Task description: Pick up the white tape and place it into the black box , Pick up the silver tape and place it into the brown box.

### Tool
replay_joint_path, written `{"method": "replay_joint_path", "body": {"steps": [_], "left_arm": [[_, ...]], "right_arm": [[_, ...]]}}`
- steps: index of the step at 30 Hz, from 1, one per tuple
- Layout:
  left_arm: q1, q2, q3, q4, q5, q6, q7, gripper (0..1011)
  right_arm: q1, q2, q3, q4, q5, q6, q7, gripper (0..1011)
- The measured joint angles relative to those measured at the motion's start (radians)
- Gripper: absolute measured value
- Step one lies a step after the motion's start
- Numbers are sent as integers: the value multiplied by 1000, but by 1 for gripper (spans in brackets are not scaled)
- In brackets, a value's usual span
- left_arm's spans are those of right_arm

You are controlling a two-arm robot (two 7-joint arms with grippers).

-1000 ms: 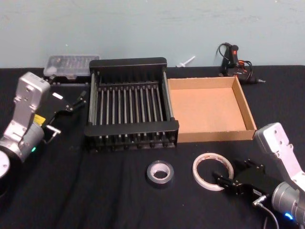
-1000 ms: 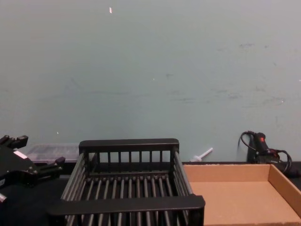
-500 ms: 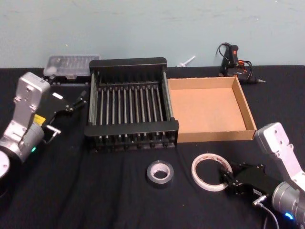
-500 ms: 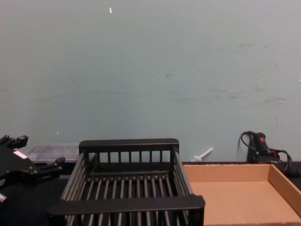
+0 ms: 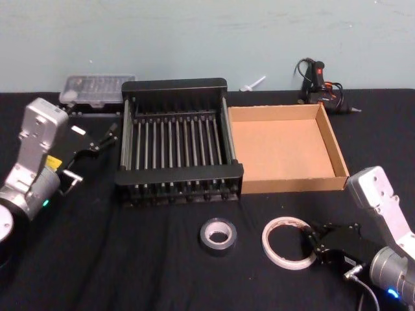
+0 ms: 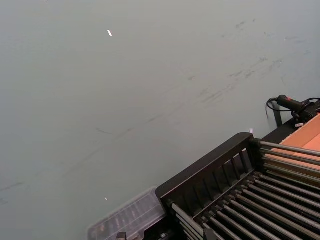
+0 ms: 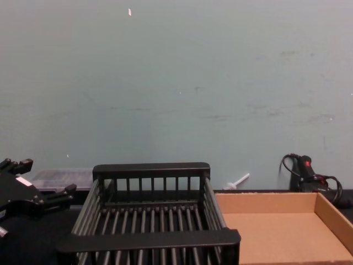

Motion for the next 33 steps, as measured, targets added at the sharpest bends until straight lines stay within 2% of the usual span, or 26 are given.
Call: {"method": "replay_joint_path", "body": {"steps": [8,20,33], "left_arm": [[0,0,0,0,0,0,0,1001],[0,0,0,0,0,0,0,1001],[0,0,0,0,0,0,0,1001]], "right_arm": [[-2,-4,6,0,-1,-2,6,90],[-4,-25,44,-17,-25,-26,26,85],[8,-18,95,-69,-46,-72,67,85]]}}
